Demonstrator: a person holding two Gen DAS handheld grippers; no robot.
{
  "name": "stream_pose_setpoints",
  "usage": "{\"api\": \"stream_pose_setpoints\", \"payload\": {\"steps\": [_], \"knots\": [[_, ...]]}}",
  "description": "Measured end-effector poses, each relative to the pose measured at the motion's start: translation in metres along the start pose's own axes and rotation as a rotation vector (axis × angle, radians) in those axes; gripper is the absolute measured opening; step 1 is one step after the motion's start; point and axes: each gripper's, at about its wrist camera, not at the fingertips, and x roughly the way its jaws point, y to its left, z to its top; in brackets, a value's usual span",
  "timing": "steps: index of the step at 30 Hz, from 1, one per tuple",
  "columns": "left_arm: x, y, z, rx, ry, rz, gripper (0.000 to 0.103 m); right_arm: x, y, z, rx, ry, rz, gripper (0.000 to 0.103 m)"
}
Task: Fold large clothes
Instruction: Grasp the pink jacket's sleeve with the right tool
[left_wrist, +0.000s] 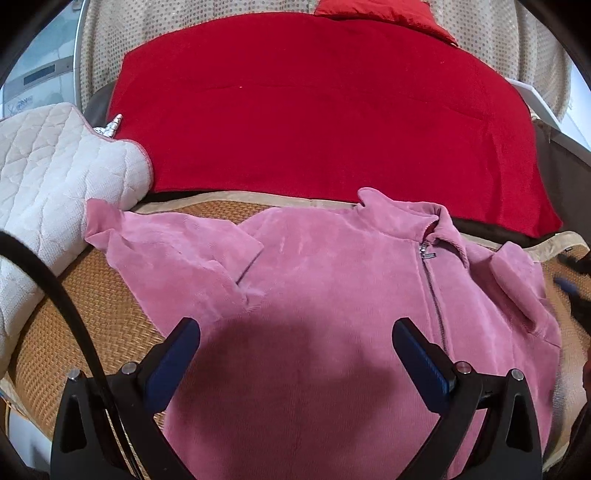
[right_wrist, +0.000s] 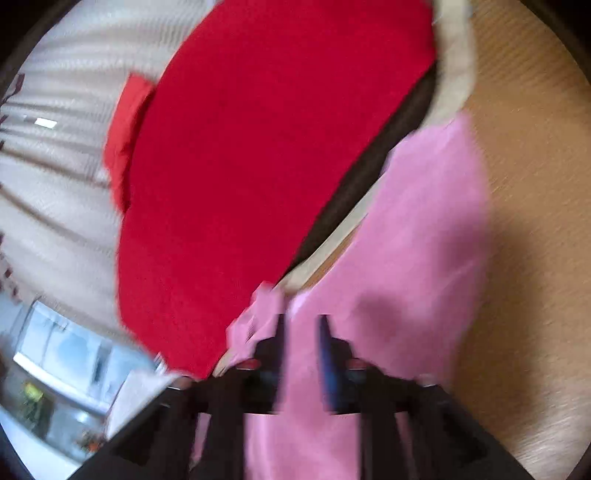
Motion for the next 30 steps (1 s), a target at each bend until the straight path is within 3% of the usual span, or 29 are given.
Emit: {"api": "stream_pose_setpoints", "payload": {"steps": [1, 2, 5, 7, 10, 13, 19, 21, 23, 24, 27, 30], "knots": [[0.0, -0.002, 0.0, 0.001, 0.003, -0.01, 0.103, -0.009, -0.011, 0.01, 0.039, -0.057, -0.014, 0.094], [0.001, -0.006, 0.0, 0.008, 0.007, -0.021, 0.103, -0.016, -0.018, 0.016, 0.06, -0.099, -0.015, 0.094], [0.002, -0.02, -0.002, 0.047, 0.008, -0.03, 0.103, -0.012, -0.037, 0.041, 0.101, -0.103, -0.011, 0.093], [0.004, -0.028, -0.003, 0.069, 0.011, -0.033, 0.103, 0.002, -0.045, 0.054, 0.118, -0.09, -0.017, 0.079], [0.008, -0.037, -0.006, 0.099, 0.022, -0.037, 0.103, 0.017, -0.063, 0.073, 0.113, -0.093, -0.087, 0.073], [0.01, -0.039, -0.007, 0.108, 0.03, -0.038, 0.103, 0.034, -0.066, 0.098, 0.059, -0.14, -0.188, 0.072], [0.013, -0.042, -0.006, 0.115, 0.038, -0.054, 0.103, 0.074, -0.068, 0.13, 0.02, -0.095, -0.226, 0.07], [0.016, -0.045, -0.005, 0.11, 0.047, -0.071, 0.103, 0.089, -0.068, 0.136, -0.024, -0.077, -0.267, 0.061], [0.018, -0.048, -0.005, 0.113, 0.059, -0.085, 0.103, 0.1, -0.065, 0.139, -0.058, -0.061, -0.282, 0.044], [0.018, -0.05, -0.005, 0.117, 0.062, -0.089, 0.103, 0.109, -0.067, 0.14, -0.058, -0.029, -0.286, 0.015], [0.018, -0.051, -0.005, 0.122, 0.059, -0.083, 0.103, 0.115, -0.067, 0.139, -0.089, -0.004, -0.265, 0.007], [0.016, -0.046, -0.003, 0.099, 0.05, -0.082, 0.103, 0.112, -0.063, 0.137, -0.009, 0.067, -0.105, 0.004]]}}
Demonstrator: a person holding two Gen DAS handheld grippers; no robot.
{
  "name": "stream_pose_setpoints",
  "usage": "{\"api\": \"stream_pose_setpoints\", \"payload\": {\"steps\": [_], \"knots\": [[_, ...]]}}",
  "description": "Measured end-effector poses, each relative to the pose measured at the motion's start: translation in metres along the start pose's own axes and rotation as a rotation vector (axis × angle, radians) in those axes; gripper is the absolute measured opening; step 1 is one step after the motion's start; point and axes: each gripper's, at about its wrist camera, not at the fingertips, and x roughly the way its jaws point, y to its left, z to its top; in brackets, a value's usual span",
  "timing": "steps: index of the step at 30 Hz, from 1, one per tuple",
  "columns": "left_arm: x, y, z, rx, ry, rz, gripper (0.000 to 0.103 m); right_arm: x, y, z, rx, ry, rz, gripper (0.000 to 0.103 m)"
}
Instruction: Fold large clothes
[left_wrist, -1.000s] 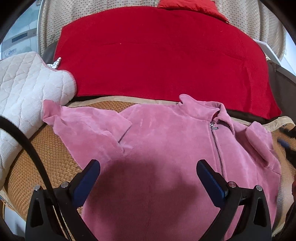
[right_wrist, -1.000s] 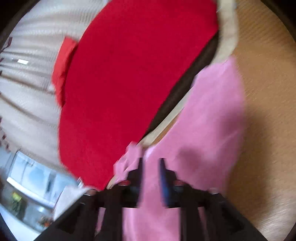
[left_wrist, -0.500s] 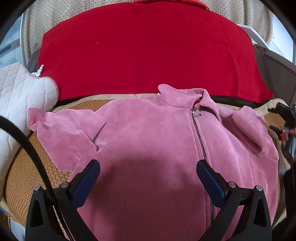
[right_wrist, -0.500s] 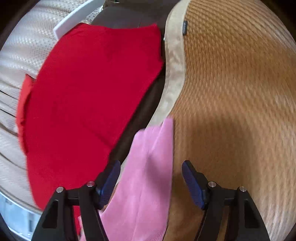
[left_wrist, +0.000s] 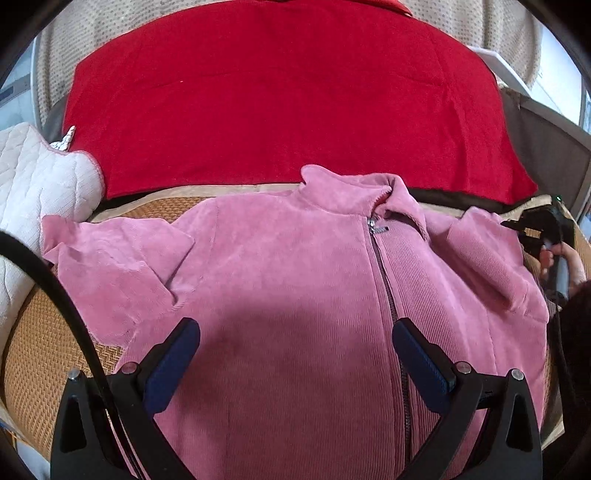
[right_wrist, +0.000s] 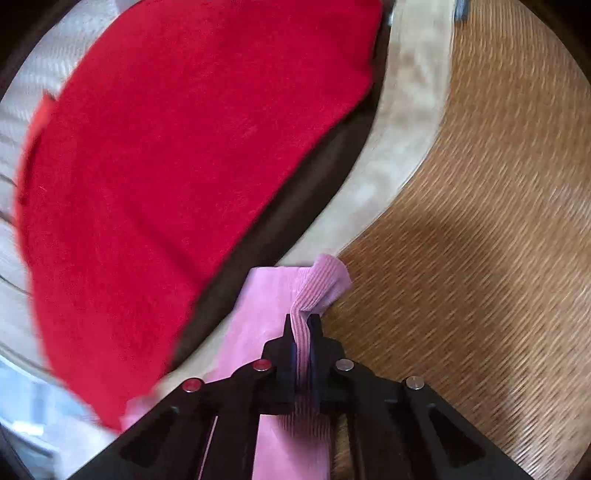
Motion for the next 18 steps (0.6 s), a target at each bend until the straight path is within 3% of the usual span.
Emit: {"api": "stream_pose_setpoints", "payload": {"steps": [3, 8, 10, 13, 18], "knots": [[-0.006, 0.006, 0.002, -0.03, -0.016, 0.002, 0.103, -0.012, 0.026, -0.016, -0.001, 0.052, 0.154, 0.004], [-0.02, 0.019, 0.004, -0.051, -0.066, 0.024, 0.103, -0.019, 0.079, -0.069, -0.039, 0.155, 0.301, 0.004], [-0.025, 0.026, 0.003, -0.065, -0.085, 0.043, 0.103, -0.012, 0.092, -0.094, -0.056, 0.199, 0.319, 0.004], [-0.031, 0.04, 0.002, -0.082, -0.103, 0.057, 0.103, 0.006, 0.115, -0.159, -0.102, 0.308, 0.308, 0.004], [-0.035, 0.056, 0.001, -0.11, -0.105, 0.005, 0.103, 0.033, 0.127, -0.236, -0.157, 0.428, 0.267, 0.005]]}}
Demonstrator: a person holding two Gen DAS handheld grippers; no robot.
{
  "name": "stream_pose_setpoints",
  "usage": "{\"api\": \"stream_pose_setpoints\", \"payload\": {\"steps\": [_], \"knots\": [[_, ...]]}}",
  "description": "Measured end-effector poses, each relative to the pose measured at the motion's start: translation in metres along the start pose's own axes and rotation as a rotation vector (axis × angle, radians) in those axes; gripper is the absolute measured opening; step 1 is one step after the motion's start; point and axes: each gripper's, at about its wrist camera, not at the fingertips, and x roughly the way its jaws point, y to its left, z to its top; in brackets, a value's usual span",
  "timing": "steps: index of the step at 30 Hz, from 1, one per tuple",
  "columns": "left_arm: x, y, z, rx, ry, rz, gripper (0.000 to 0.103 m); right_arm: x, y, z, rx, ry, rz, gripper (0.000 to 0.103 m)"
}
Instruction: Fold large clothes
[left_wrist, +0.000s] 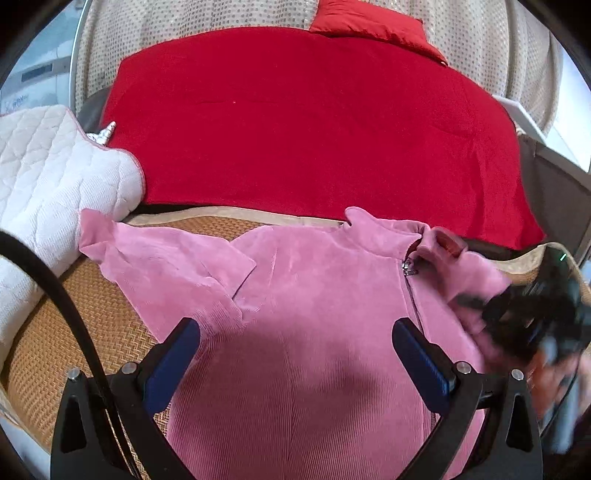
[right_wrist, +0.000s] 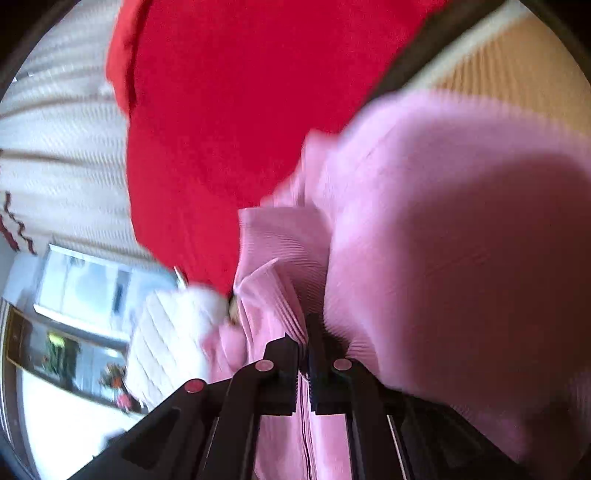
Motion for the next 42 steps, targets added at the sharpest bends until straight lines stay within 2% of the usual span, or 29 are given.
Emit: {"api": "stream_pose_setpoints", "payload": {"steps": [2, 5, 6, 8, 9, 10, 12, 13, 15, 17, 18, 19, 20, 22, 25, 28, 31, 33, 34, 35, 37, 38, 42], "knots": [[-0.001, 0.004, 0.0, -0.017, 0.006, -0.034, 0.103, 0.008, 0.009, -0.014, -0.024, 0.005, 0.035, 0.009], [0.0, 0.01, 0.0, -0.063, 0.032, -0.115, 0.103, 0.003, 0.02, -0.02, 0.008, 0.071, 0.089, 0.011], [0.001, 0.01, 0.0, -0.075, 0.045, -0.132, 0.103, -0.004, 0.025, -0.021, -0.015, 0.063, 0.101, 0.019], [0.006, 0.008, 0.0, -0.08, 0.066, -0.151, 0.103, -0.019, 0.028, -0.029, -0.019, 0.055, 0.157, 0.053], [0.008, 0.006, -0.001, -0.083, 0.081, -0.181, 0.103, -0.027, 0.029, -0.034, -0.012, 0.044, 0.179, 0.086], [0.009, 0.004, -0.002, -0.084, 0.093, -0.211, 0.103, -0.045, 0.031, -0.039, -0.011, -0.003, 0.213, 0.09], [0.012, -0.005, -0.003, -0.073, 0.117, -0.259, 0.103, -0.078, 0.032, -0.036, -0.056, -0.085, 0.278, 0.09], [0.014, -0.01, -0.005, -0.06, 0.131, -0.268, 0.103, -0.092, 0.029, -0.033, -0.058, -0.115, 0.271, 0.089], [0.02, -0.021, -0.008, -0.04, 0.169, -0.299, 0.103, -0.11, 0.029, -0.026, -0.07, -0.188, 0.202, 0.085], [0.025, -0.029, -0.012, -0.029, 0.195, -0.327, 0.103, -0.124, 0.021, -0.017, -0.084, -0.267, 0.079, 0.071], [0.028, -0.035, -0.012, -0.019, 0.206, -0.341, 0.103, -0.13, 0.01, -0.011, -0.06, -0.284, 0.043, 0.058], [0.031, -0.041, -0.013, -0.011, 0.213, -0.358, 0.101, -0.134, -0.007, -0.005, -0.007, -0.296, 0.02, 0.043], [0.034, -0.048, -0.013, -0.002, 0.219, -0.386, 0.094, -0.14, -0.029, -0.001, 0.039, -0.3, 0.003, 0.038], [0.037, -0.059, -0.013, 0.012, 0.222, -0.414, 0.085, -0.142, -0.048, 0.002, 0.096, -0.307, -0.03, 0.038], [0.047, -0.076, -0.013, 0.053, 0.231, -0.425, 0.068, -0.145, -0.058, 0.01, 0.137, -0.29, -0.025, 0.038], [0.057, -0.079, -0.015, 0.067, 0.237, -0.39, 0.068, -0.14, -0.062, 0.007, 0.13, -0.26, -0.016, 0.038], [0.072, -0.08, -0.018, 0.04, 0.307, -0.429, 0.068, -0.125, -0.064, -0.002, 0.137, -0.207, 0.008, 0.038], [0.076, -0.076, -0.017, 0.013, 0.311, -0.444, 0.065, -0.114, -0.058, -0.005, 0.131, -0.177, 0.019, 0.038], [0.074, -0.073, -0.017, 0.005, 0.306, -0.45, 0.052, -0.11, -0.054, -0.006, 0.124, -0.168, 0.022, 0.038], [0.073, -0.07, -0.015, -0.002, 0.299, -0.466, 0.033, -0.108, -0.051, -0.008, 0.113, -0.159, 0.026, 0.038], [0.07, -0.067, -0.012, -0.009, 0.286, -0.504, 0.015, -0.104, -0.044, -0.01, 0.094, -0.15, 0.032, 0.038], [0.069, -0.066, -0.01, -0.011, 0.275, -0.52, 0.011, -0.104, -0.041, -0.011, 0.083, -0.146, 0.039, 0.038], [0.055, -0.068, -0.003, 0.027, 0.21, -0.514, 0.01, -0.094, -0.034, -0.013, 0.059, -0.135, 0.056, 0.038]]}}
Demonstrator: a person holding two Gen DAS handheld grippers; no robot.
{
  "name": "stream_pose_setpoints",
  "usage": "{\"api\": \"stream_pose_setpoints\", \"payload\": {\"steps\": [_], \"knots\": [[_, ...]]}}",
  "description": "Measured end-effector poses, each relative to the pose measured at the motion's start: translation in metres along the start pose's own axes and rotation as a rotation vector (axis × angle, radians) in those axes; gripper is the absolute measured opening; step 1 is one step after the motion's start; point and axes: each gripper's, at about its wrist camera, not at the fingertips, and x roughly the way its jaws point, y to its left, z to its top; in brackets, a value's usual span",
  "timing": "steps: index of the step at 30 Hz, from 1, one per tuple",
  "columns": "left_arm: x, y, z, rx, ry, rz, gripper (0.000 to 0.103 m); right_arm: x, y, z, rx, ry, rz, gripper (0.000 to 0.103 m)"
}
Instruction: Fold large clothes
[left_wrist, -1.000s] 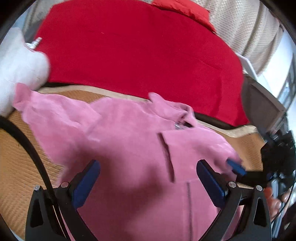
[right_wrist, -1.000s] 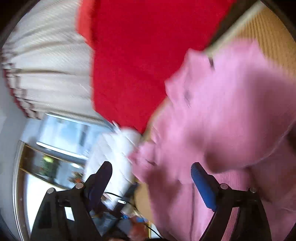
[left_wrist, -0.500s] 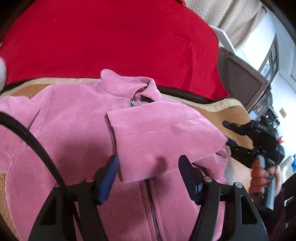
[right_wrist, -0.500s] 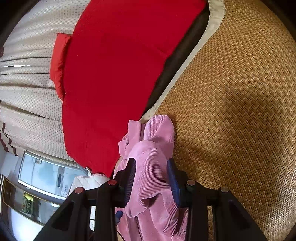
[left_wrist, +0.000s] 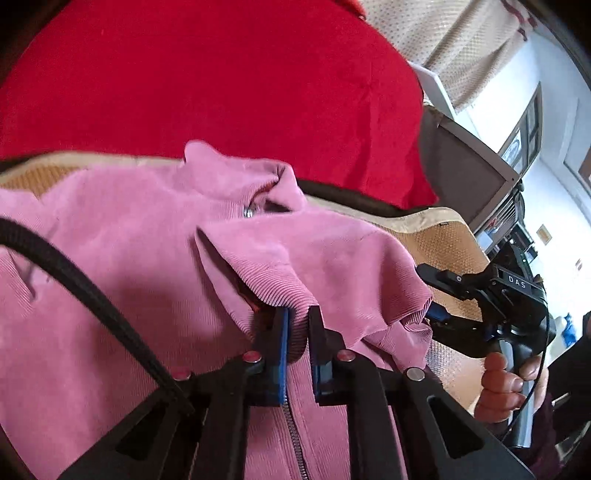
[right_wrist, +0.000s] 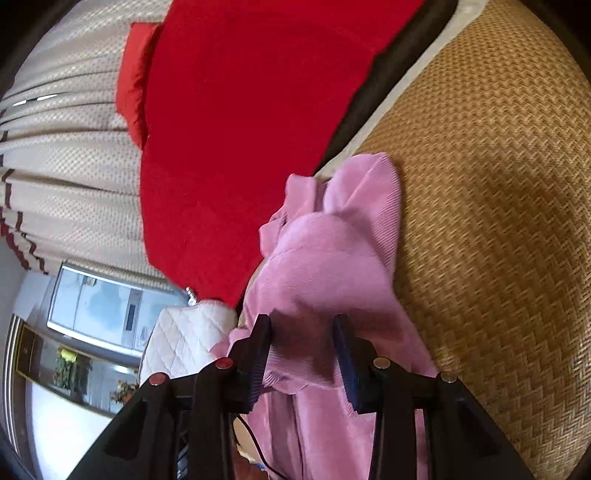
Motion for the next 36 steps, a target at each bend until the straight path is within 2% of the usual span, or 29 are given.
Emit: {"api": "stream_pose_setpoints", "payload": {"steps": [1, 3, 4, 5, 7, 9, 10, 11, 14, 21, 24, 25, 27, 28, 29, 31, 34, 36], "knots": [[-0.001, 0.0, 0.0, -0.002, -0.001, 0.008, 0.013, -0.001, 0.001, -0.001, -0.004, -0.002, 0.002, 0.038], [0.0, 0.001, 0.0, -0.003, 0.001, 0.058, 0.034, -0.001, 0.001, -0.001, -0.007, -0.002, 0.002, 0.038], [0.002, 0.002, 0.0, -0.002, 0.006, 0.076, 0.053, 0.0, 0.0, -0.002, -0.004, 0.0, 0.0, 0.038], [0.005, 0.002, -0.001, -0.002, 0.009, 0.095, 0.056, 0.002, -0.001, -0.002, -0.002, 0.003, -0.002, 0.038], [0.011, 0.002, -0.002, -0.004, 0.019, 0.067, 0.055, 0.004, 0.0, -0.003, -0.008, 0.008, -0.009, 0.038], [0.014, 0.0, -0.005, 0.011, 0.024, 0.034, 0.032, 0.005, 0.001, -0.003, -0.01, 0.017, 0.0, 0.038], [0.019, -0.001, -0.005, 0.021, 0.042, 0.039, 0.013, 0.003, 0.002, -0.003, -0.011, 0.02, 0.008, 0.038], [0.025, -0.002, -0.007, 0.029, 0.062, 0.048, 0.004, 0.002, 0.003, -0.003, -0.012, 0.02, 0.015, 0.038], [0.024, -0.005, -0.007, 0.039, 0.057, 0.075, 0.001, 0.001, 0.005, -0.004, -0.012, 0.027, 0.038, 0.038], [-0.029, -0.004, 0.001, 0.063, -0.119, 0.044, 0.0, -0.012, 0.009, 0.001, -0.008, -0.009, 0.085, 0.039], [-0.028, 0.009, 0.002, 0.031, -0.075, 0.034, 0.0, -0.018, 0.011, 0.003, -0.018, -0.039, 0.075, 0.04], [-0.024, 0.012, 0.001, 0.016, -0.05, 0.07, 0.0, -0.017, 0.009, 0.003, -0.01, -0.04, 0.075, 0.04], [-0.015, 0.016, 0.0, 0.001, 0.0, 0.076, 0.007, -0.015, 0.006, 0.003, 0.004, -0.033, 0.066, 0.04], [-0.011, 0.016, 0.0, -0.002, 0.016, 0.071, 0.018, -0.013, 0.005, 0.002, 0.004, -0.029, 0.055, 0.04], [-0.008, 0.015, -0.002, -0.003, 0.026, 0.064, 0.038, -0.011, 0.004, 0.002, 0.004, -0.025, 0.047, 0.04], [-0.001, 0.01, -0.003, -0.002, 0.037, 0.044, 0.059, -0.009, 0.004, 0.0, 0.001, -0.02, 0.03, 0.04], [0.012, 0.003, -0.005, -0.008, 0.057, -0.005, 0.059, -0.01, 0.004, 0.0, -0.009, -0.027, 0.023, 0.04], [0.019, 0.003, -0.007, -0.03, 0.062, -0.027, 0.04, -0.013, 0.004, 0.001, -0.013, -0.036, 0.022, 0.04]]}}
